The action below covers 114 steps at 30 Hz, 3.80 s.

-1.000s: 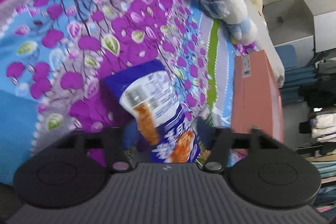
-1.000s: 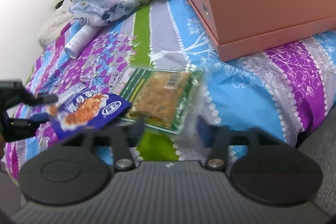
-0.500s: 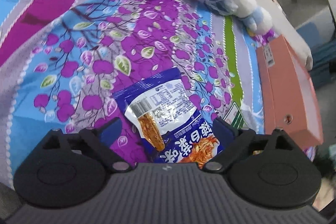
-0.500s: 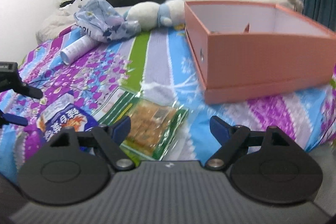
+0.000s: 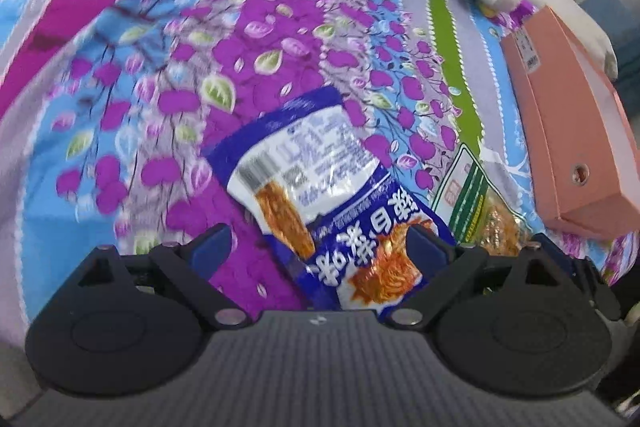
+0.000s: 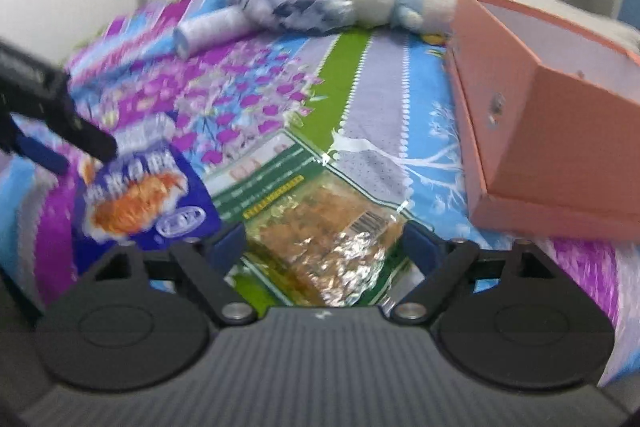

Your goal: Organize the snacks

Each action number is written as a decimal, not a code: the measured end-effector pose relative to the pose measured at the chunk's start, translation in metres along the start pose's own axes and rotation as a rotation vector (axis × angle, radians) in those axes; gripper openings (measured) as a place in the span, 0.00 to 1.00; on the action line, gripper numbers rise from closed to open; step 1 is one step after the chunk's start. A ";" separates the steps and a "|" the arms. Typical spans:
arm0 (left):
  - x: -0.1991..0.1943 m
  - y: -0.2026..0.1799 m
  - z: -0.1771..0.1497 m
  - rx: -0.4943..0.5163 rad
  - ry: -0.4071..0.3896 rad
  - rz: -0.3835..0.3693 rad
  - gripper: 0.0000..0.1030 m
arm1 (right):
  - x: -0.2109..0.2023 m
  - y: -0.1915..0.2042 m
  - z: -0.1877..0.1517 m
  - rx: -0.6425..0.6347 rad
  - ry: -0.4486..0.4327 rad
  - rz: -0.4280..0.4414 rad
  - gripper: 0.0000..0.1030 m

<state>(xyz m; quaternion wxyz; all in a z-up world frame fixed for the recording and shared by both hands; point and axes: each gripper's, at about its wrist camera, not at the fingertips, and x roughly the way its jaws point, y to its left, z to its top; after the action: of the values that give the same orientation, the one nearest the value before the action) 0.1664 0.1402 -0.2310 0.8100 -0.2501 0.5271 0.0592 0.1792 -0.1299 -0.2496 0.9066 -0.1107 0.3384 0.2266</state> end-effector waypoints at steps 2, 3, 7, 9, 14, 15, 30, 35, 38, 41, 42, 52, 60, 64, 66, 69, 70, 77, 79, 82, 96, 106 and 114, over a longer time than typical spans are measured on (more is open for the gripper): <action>0.000 0.004 -0.005 -0.050 0.015 -0.043 0.93 | 0.002 -0.006 0.001 -0.007 -0.007 0.027 0.86; 0.001 0.006 -0.007 -0.080 0.021 -0.063 0.93 | 0.003 -0.009 0.001 -0.004 -0.008 0.038 0.86; 0.009 0.008 -0.011 -0.185 0.056 -0.120 0.93 | 0.015 -0.016 -0.005 -0.011 0.026 0.089 1.00; 0.013 0.004 -0.010 -0.195 0.054 -0.088 0.93 | 0.016 -0.021 -0.007 0.004 0.021 0.116 1.00; 0.016 -0.001 0.000 -0.241 0.019 -0.029 0.93 | 0.019 -0.014 -0.010 -0.064 0.050 0.123 1.00; 0.017 -0.001 0.002 -0.250 0.008 -0.019 0.94 | 0.019 -0.012 -0.011 -0.069 0.051 0.120 1.00; 0.043 -0.039 0.022 -0.266 -0.007 0.254 0.99 | 0.009 0.001 -0.011 -0.121 0.022 0.093 0.89; 0.047 -0.038 0.022 -0.260 -0.012 0.258 0.99 | 0.003 0.011 -0.012 -0.210 -0.015 0.051 0.86; 0.044 -0.039 0.019 -0.237 -0.017 0.271 0.92 | 0.000 0.020 -0.011 -0.300 -0.027 0.028 0.86; 0.039 -0.035 0.015 -0.224 -0.024 0.258 0.86 | 0.000 0.025 -0.010 -0.354 -0.033 0.015 0.87; 0.038 -0.035 0.014 -0.212 -0.026 0.254 0.84 | 0.002 0.024 -0.009 -0.349 -0.031 0.024 0.87; 0.021 -0.032 0.003 -0.115 -0.039 0.190 0.65 | 0.031 -0.012 0.005 -0.168 0.067 0.225 0.99; 0.005 -0.029 -0.008 -0.100 -0.042 0.143 0.64 | 0.029 -0.009 0.016 -0.148 0.117 0.246 0.75; -0.008 -0.027 -0.014 -0.107 -0.059 0.127 0.64 | 0.021 -0.008 0.022 -0.133 0.132 0.223 0.59; -0.016 -0.029 -0.016 -0.099 -0.075 0.123 0.64 | 0.016 -0.011 0.025 -0.091 0.129 0.224 0.56; -0.026 -0.036 -0.019 -0.066 -0.094 0.116 0.64 | 0.007 -0.018 0.030 -0.007 0.122 0.235 0.52; -0.028 -0.039 -0.020 -0.056 -0.099 0.116 0.64 | 0.005 -0.019 0.030 0.013 0.123 0.233 0.48; -0.035 -0.070 -0.031 0.032 -0.123 0.091 0.64 | -0.014 -0.036 0.029 0.219 0.130 0.180 0.34; -0.034 -0.079 -0.032 0.051 -0.122 0.078 0.64 | -0.020 -0.039 0.028 0.243 0.122 0.164 0.31; -0.031 -0.092 -0.033 0.065 -0.117 0.054 0.64 | -0.030 -0.044 0.030 0.270 0.114 0.150 0.25; -0.054 -0.164 -0.004 0.161 -0.158 -0.049 0.64 | -0.083 -0.084 0.071 0.420 0.007 0.107 0.16; -0.089 -0.231 0.041 0.275 -0.229 -0.163 0.64 | -0.125 -0.121 0.126 0.450 -0.116 0.075 0.16; -0.101 -0.291 0.080 0.340 -0.272 -0.260 0.64 | -0.142 -0.164 0.156 0.467 -0.200 0.046 0.16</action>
<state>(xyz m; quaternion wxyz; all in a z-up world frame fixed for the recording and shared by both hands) 0.2933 -0.0582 -0.0165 0.9048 -0.1655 0.3789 -0.1019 0.2520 -0.2652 -0.0308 0.9313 0.1321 0.2924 0.1726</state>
